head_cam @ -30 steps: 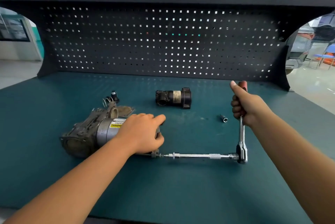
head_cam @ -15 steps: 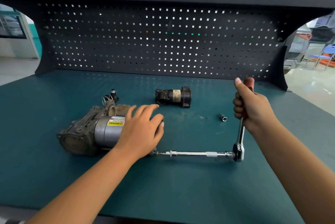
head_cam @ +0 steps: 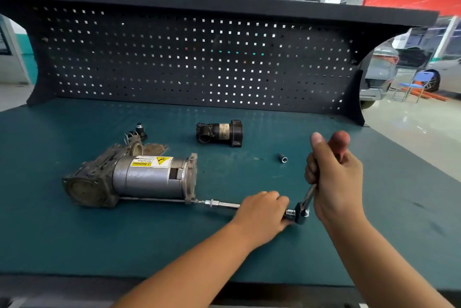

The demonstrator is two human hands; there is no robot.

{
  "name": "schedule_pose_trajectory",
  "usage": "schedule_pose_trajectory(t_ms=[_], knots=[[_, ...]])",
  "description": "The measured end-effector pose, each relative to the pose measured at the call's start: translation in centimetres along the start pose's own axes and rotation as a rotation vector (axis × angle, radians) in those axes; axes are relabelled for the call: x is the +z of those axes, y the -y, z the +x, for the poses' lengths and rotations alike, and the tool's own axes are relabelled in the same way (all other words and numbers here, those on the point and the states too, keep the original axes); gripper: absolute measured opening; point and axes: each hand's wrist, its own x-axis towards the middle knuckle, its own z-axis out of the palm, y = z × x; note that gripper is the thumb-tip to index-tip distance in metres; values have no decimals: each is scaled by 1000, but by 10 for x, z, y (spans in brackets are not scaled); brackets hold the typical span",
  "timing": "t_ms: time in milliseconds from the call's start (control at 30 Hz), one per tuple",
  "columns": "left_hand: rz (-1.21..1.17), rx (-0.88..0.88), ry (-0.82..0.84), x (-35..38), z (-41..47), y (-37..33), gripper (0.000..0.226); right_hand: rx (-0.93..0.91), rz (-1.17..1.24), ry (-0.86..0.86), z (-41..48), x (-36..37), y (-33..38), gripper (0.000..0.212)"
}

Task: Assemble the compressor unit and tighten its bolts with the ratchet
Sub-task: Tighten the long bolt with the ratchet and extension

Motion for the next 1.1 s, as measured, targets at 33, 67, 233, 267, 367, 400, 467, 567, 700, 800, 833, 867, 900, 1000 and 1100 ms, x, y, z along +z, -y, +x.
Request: schedule_pose_trajectory(t_ms=[33, 67, 233, 267, 367, 400, 467, 567, 700, 800, 833, 867, 900, 1000, 1100], knots=[[5, 15, 4, 1, 3, 1, 33, -19, -10, 4, -5, -2, -1, 43], [23, 35, 10, 2, 6, 2, 35, -39, -26, 17, -8, -4, -2, 41], [12, 124, -30, 9, 3, 5, 53, -45, -60, 197, -5, -13, -3, 38], [1, 129, -46, 10, 2, 4, 53, -38, -66, 272, -2, -16, -3, 37], [10, 110, -62, 12, 3, 4, 55, -28, -111, 488, 6, -23, 0, 36], [19, 101, -62, 13, 5, 4, 56, -32, -132, 532, 9, -26, 0, 42], [22, 85, -61, 15, 6, 5, 54, -51, -169, 593, 12, -33, 2, 57], [19, 67, -64, 17, 6, 6, 50, -74, -228, 651, 14, -47, 4, 74], [12, 44, -78, 18, 6, 7, 49, 7, -442, 682, 14, -71, -5, 42], [19, 35, -77, 19, 6, 7, 50, 158, -576, 719, 11, -87, -27, 21], [30, 36, -79, 19, 6, 7, 51, 189, -576, 699, 8, -91, -34, 28], [37, 35, -81, 20, 6, 8, 52, 203, -575, 655, 5, -93, -40, 30], [42, 32, -82, 20, 6, 8, 52, 210, -561, 611, 3, -93, -46, 29], [59, 22, -80, 20, 6, 8, 53, 239, -497, 535, 2, -91, -54, 24], [79, 26, -65, 19, 5, 8, 52, 307, -390, 512, 2, -90, -56, 18]])
